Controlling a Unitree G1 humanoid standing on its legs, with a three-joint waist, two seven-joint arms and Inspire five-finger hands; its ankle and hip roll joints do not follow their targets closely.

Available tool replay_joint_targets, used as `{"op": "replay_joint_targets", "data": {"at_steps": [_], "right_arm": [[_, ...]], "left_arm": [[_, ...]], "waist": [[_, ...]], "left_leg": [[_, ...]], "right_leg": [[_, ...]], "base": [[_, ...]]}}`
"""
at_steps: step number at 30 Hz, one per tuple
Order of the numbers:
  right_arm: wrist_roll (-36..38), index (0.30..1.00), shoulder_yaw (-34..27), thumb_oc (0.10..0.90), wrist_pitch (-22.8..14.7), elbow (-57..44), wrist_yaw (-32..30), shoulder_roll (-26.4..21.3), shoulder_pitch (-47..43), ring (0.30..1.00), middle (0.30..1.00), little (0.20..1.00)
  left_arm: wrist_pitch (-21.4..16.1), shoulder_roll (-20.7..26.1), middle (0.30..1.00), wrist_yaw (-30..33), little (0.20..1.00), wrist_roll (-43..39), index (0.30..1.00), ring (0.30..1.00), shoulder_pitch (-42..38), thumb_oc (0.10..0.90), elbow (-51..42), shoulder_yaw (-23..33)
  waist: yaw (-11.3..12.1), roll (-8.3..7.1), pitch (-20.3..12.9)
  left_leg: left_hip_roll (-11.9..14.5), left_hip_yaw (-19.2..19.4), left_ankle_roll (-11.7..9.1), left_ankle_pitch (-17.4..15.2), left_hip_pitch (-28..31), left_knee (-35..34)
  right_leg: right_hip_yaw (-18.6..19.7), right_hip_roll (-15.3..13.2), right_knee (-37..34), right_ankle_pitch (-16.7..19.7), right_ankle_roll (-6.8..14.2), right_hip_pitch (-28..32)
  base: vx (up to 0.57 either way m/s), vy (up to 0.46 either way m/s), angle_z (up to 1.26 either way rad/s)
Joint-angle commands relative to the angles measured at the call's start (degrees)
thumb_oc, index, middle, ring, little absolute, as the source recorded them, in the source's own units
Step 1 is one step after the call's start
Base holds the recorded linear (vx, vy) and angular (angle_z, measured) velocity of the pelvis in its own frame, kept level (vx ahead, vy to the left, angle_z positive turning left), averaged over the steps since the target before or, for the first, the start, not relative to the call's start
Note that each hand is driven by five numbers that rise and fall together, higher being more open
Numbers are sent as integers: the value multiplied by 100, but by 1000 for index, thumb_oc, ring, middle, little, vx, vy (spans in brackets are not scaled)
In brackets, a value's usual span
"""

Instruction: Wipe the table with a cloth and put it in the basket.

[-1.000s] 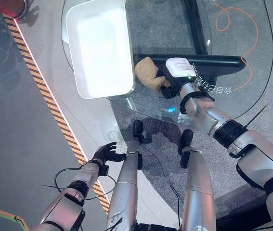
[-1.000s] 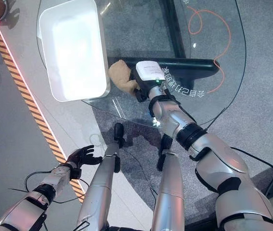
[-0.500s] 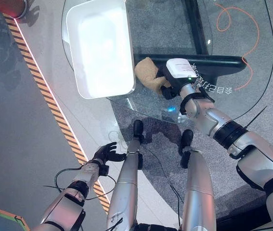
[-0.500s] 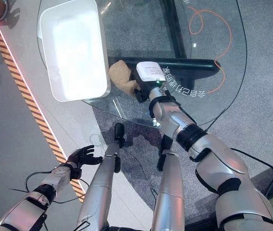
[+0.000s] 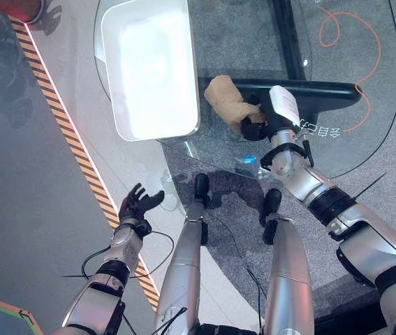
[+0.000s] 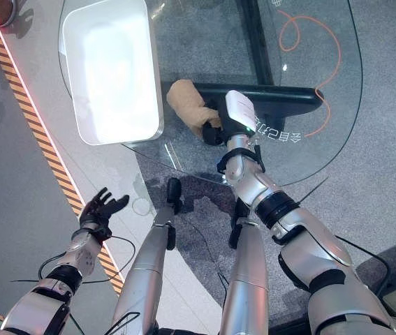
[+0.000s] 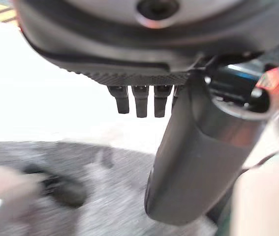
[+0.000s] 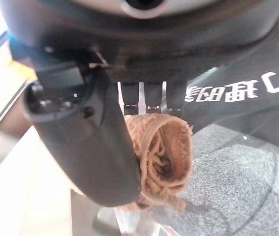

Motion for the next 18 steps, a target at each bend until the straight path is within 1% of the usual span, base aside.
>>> {"op": "replay_joint_targets", "data": {"at_steps": [1,2,5,7,9,12,13,14,16,17,18], "right_arm": [[22,300,-553,100,-543,-872,-606,-148,-279,300,300,200],[17,300,-704,100,-584,-1158,-684,-173,-132,300,300,200],[11,300,-909,100,-673,-1489,-744,-223,77,300,300,200],[-68,300,-1069,100,-786,-1722,-760,-211,244,300,300,200],[-152,300,-1214,100,-878,-1906,-706,-225,366,300,300,200],[-254,300,-1359,100,-943,-2132,-651,-223,490,300,300,200],[-314,300,-1449,100,-1003,-2275,-623,-204,563,300,300,200],[-358,300,-1491,100,-1027,-2375,-591,-195,614,300,300,200],[-405,300,-1557,100,-1104,-2549,-531,-191,695,300,300,200],[-466,300,-1643,100,-1172,-2762,-457,-189,759,300,300,200],[-489,300,-1678,100,-1177,-2851,-417,-179,792,300,300,200]], "left_arm": [[-702,360,900,396,900,-207,900,900,23,800,-131,286],[-854,452,900,510,900,-225,900,900,-89,800,-334,380],[-1041,542,900,655,900,-367,900,900,-221,800,-577,504],[-1224,615,900,626,900,-478,900,900,-313,800,-719,602],[-1242,654,900,555,900,-682,900,900,-383,800,-889,709],[-1391,646,900,338,900,-1065,900,900,-426,800,-1032,831],[-1479,641,900,89,900,-1416,900,900,-435,800,-1178,938],[-1511,653,900,-60,900,-1589,900,900,-427,800,-1269,996],[-1585,655,900,-260,900,-1837,900,900,-438,800,-1473,1053],[-1681,619,900,-541,900,-2022,900,900,-439,800,-1745,1140],[-1696,601,900,-632,900,-2102,900,900,-436,800,-1866,1174]], "waist": [[-50,-218,-89],[-84,-267,-89],[-137,-316,-89],[-180,-345,-89],[-215,-371,-89],[-255,-385,-89],[-268,-396,-89],[-277,-400,-89],[-292,-399,-89],[-300,-413,-89],[-304,-416,-89]], "left_leg": [[-214,358,466,-599,-106,680],[-212,350,468,-599,-123,668],[-210,350,475,-607,-139,673],[-212,358,477,-617,-144,678],[-210,358,478,-642,-149,704],[-208,376,472,-661,-150,736],[-215,383,468,-676,-142,743],[-208,391,463,-688,-135,742],[-199,406,462,-697,-148,762],[-201,398,463,-717,-158,781],[-198,402,462,-726,-152,787]], "right_leg": [[-74,119,-546,556,115,19],[-69,145,-557,554,120,13],[-61,155,-571,556,130,13],[-54,166,-583,552,137,19],[-47,163,-577,542,144,20],[-32,156,-577,529,147,27],[-31,152,-599,528,152,46],[-28,151,-603,513,153,55],[-21,140,-588,507,157,44],[-20,133,-588,500,162,45],[-20,132,-587,495,165,51]], "base": [[-2,-33,6],[-3,-31,4],[-2,-10,1],[0,-5,-2],[0,0,0],[0,0,0],[0,0,0],[0,0,0],[0,0,0],[0,0,0],[0,0,0]]}}
